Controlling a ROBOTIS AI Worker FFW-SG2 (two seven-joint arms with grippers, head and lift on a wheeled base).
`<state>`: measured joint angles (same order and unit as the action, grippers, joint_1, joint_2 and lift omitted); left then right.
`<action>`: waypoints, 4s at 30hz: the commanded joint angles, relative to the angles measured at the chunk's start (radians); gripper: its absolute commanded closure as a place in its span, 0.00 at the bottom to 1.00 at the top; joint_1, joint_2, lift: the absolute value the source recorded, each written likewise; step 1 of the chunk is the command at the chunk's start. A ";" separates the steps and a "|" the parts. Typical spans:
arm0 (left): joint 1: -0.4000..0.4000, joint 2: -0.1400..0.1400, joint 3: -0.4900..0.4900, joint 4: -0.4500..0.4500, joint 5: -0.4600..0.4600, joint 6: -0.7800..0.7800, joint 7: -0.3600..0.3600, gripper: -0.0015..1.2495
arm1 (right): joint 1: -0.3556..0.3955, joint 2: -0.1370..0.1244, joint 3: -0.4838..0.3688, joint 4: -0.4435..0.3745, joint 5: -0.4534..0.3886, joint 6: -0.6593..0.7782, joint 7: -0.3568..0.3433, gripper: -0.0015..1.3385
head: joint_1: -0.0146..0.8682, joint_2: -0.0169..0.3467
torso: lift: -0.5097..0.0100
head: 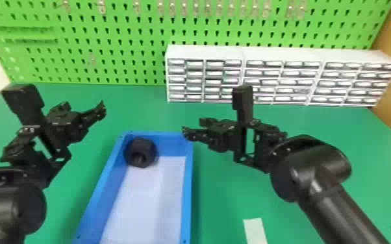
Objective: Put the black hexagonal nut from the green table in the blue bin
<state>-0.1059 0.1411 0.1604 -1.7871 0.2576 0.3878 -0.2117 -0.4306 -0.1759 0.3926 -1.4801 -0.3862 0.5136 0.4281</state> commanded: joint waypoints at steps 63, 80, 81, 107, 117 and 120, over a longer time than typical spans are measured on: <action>0.025 -0.002 0.036 0.041 0.078 -0.003 0.002 0.18 | 0.403 0.101 -0.802 -0.272 0.113 -0.104 -0.019 0.39 | 0.77 0.14 | 0.79; 0.028 -0.003 0.022 0.077 0.098 -0.003 0.002 0.18 | 0.398 0.112 -0.816 -0.247 0.124 -0.044 -0.019 0.39 | 0.77 0.14 | 0.79; 0.026 -0.003 0.022 0.077 0.098 -0.003 0.002 0.18 | 0.397 0.107 -0.813 -0.247 0.124 -0.040 -0.019 0.39 | 0.77 0.14 | 0.79; 0.026 -0.003 0.019 0.077 0.100 -0.003 0.002 0.18 | 0.360 0.056 -0.804 -0.198 0.118 0.075 0.069 0.39 | 0.77 0.14 | 0.79; 0.025 -0.003 0.017 0.077 0.100 -0.003 0.002 0.18 | 0.339 0.038 -0.810 -0.178 0.144 0.092 0.139 0.39 | 0.77 0.14 | 0.79; 0.025 -0.003 0.017 0.077 0.100 -0.003 0.002 0.18 | 0.339 0.046 -0.817 -0.178 0.148 0.092 0.139 0.39 | 0.77 0.14 | 0.79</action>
<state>-0.0812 0.1380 0.1787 -1.7104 0.3574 0.3850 -0.2101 -0.0916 -0.1382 -0.4151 -1.6584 -0.2420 0.6059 0.5678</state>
